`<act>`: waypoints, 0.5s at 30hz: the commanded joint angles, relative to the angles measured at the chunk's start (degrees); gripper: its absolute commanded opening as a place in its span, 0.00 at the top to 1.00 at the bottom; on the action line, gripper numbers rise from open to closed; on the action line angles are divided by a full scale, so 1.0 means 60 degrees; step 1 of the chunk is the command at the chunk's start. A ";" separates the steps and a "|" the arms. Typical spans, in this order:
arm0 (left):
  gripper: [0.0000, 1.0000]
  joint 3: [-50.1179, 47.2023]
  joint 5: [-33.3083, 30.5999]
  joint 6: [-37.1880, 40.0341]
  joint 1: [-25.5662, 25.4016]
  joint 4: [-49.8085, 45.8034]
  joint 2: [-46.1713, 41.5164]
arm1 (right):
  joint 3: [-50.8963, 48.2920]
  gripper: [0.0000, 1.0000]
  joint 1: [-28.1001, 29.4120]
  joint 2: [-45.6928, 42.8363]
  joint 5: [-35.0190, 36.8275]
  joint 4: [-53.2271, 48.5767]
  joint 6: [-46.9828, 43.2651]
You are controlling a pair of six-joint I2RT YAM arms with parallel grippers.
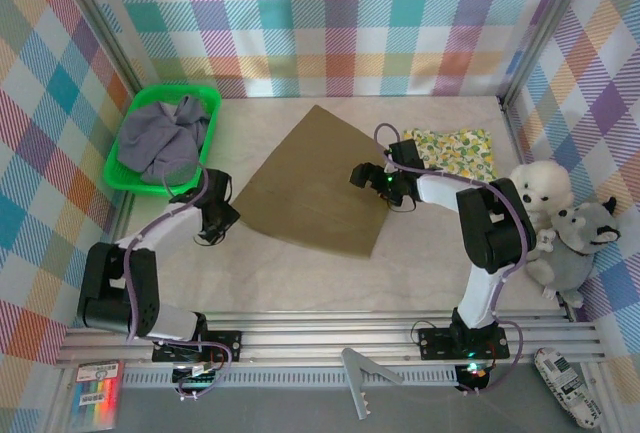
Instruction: Fold and stack the skirts
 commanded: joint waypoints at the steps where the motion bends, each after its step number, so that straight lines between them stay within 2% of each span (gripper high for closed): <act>1: 0.46 0.0240 0.0664 -0.0278 -0.0213 0.0589 0.0544 | 0.0076 0.01 0.0004 0.0017 -0.0863 -0.0346 -0.0550; 7: 0.46 0.1045 0.0236 -0.0190 -0.0471 0.0604 0.1419 | -0.0389 0.01 0.0024 -0.1209 -0.1190 0.0035 -0.1854; 15: 0.48 0.1324 -0.0483 -0.0270 -0.0468 0.0788 0.2200 | -0.0701 0.01 0.0590 -0.2583 -0.0326 -0.1752 -0.5241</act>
